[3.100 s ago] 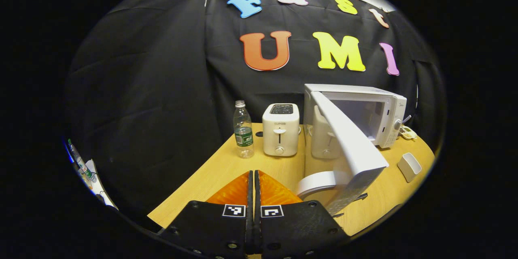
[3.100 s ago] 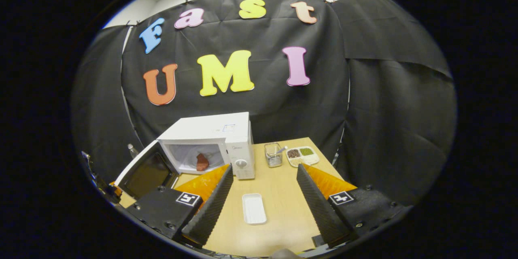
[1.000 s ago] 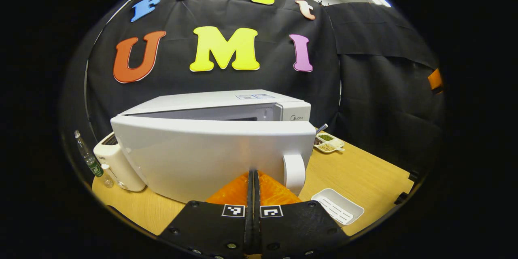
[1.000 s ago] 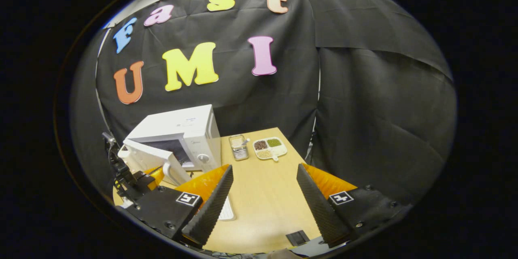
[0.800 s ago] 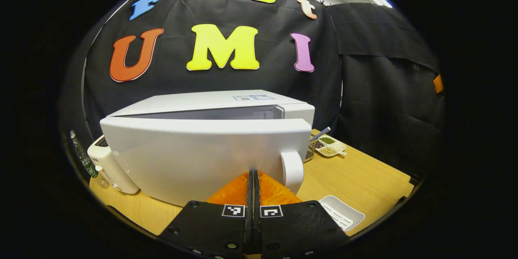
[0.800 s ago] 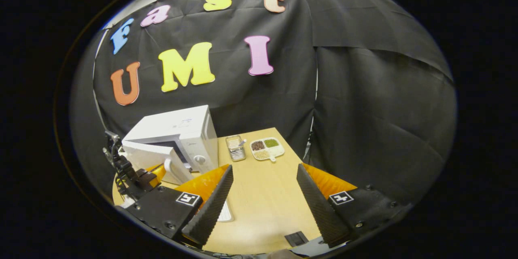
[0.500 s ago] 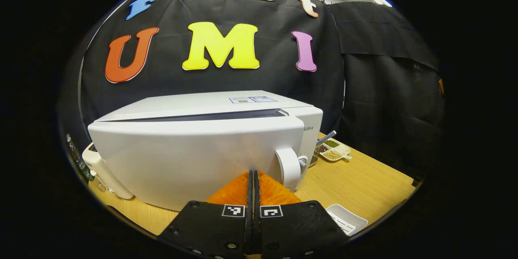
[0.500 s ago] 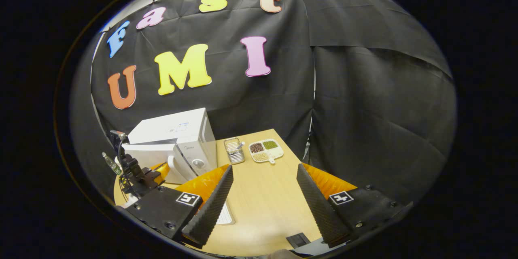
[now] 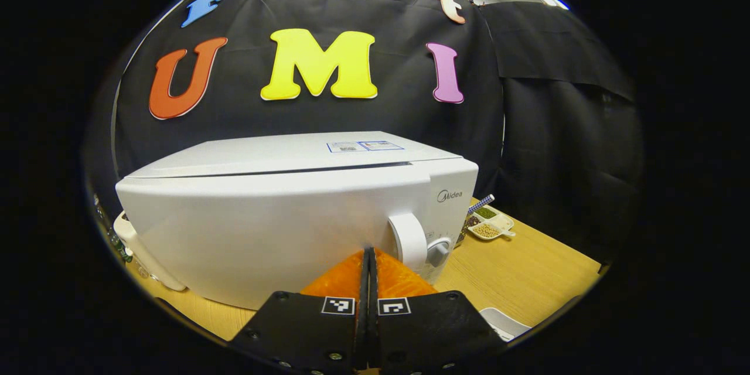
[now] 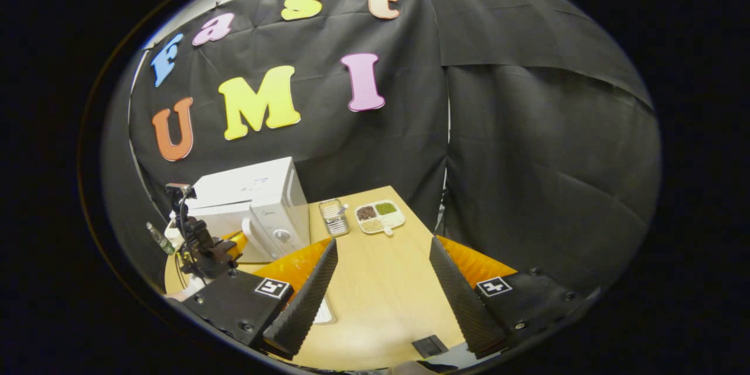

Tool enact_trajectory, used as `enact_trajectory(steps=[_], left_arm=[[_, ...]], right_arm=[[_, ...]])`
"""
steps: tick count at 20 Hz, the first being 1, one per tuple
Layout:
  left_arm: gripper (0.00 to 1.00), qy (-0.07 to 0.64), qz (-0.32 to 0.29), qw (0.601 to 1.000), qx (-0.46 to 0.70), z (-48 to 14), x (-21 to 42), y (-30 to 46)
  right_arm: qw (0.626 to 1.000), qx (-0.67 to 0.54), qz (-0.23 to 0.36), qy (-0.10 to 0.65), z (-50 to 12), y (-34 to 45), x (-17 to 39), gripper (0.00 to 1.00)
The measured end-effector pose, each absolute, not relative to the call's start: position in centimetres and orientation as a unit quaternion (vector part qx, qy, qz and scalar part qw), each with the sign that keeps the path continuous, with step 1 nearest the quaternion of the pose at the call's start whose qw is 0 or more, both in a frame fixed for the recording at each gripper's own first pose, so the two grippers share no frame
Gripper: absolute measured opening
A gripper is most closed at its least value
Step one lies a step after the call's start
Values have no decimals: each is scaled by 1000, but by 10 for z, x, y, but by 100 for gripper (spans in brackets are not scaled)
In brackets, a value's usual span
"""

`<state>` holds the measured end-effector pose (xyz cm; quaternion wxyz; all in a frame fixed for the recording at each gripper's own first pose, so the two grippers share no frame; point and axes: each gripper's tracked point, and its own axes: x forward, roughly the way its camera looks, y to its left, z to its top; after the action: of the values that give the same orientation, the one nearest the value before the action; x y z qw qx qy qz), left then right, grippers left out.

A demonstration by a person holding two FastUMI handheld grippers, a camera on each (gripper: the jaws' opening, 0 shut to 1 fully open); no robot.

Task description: Open the microwave oven with the left hand, put the food in, and close the microwave oven.

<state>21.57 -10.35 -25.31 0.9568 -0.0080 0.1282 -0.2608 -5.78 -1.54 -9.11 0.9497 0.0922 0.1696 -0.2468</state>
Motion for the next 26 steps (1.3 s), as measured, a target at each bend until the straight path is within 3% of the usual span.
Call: enact_trajectory(steps=[1,2,3,5,6,10,11,12,13,14,15,16,17,18,21,22,23,24,25,26], left_arm=[[0,130,-257,958,-4,-253,217,-103],[0,128,-250,960,1,-253,221,-104],[0,139,-244,960,8,-255,224,-103],[0,140,-243,960,12,-256,222,-103],[0,144,-237,961,15,-256,219,-97],[0,134,-229,964,1,-231,191,-68],[1,127,-225,966,0,-225,181,-60],[3,121,-235,964,-9,-214,166,-54],[33,117,-239,964,-12,-209,156,-51],[64,109,-218,970,-1,-204,151,-39],[94,106,-209,972,10,-199,140,-24],[94,102,-204,974,17,-191,128,-15],[93,92,-201,975,21,-180,115,-6],[93,85,-194,977,23,-168,102,4],[95,74,-187,980,1,-139,59,27],[95,70,-185,980,-2,-129,44,35],[95,66,-175,982,3,-119,31,50],[95,60,-163,985,7,-111,20,64],[95,58,-149,987,5,-101,7,79],[95,56,-138,989,-7,-93,-4,91]], right_arm=[[949,92,-248,172,-93,-14,-61,100],[949,86,-248,172,-94,-13,-63,92],[950,76,-248,177,-95,-12,-65,100],[952,69,-241,178,-93,-4,-69,100],[952,70,-239,177,-92,-3,-71,92],[955,64,-232,174,-88,6,-73,92],[957,61,-227,172,-86,9,-72,100],[958,58,-222,171,-84,13,-71,92],[961,57,-214,168,-82,19,-68,92],[963,54,-207,165,-80,25,-65,100],[965,47,-201,164,-80,30,-64,92],[967,40,-195,160,-79,35,-63,92],[970,37,-186,155,-75,43,-63,100],[972,31,-177,150,-72,50,-63,92],[979,21,-153,135,-63,72,-62,92],[981,20,-145,128,-59,78,-62,100],[983,17,-139,121,-55,83,-63,92],[985,15,-133,112,-50,88,-63,100],[986,14,-126,106,-45,94,-64,92],[988,13,-119,98,-41,100,-65,92]])
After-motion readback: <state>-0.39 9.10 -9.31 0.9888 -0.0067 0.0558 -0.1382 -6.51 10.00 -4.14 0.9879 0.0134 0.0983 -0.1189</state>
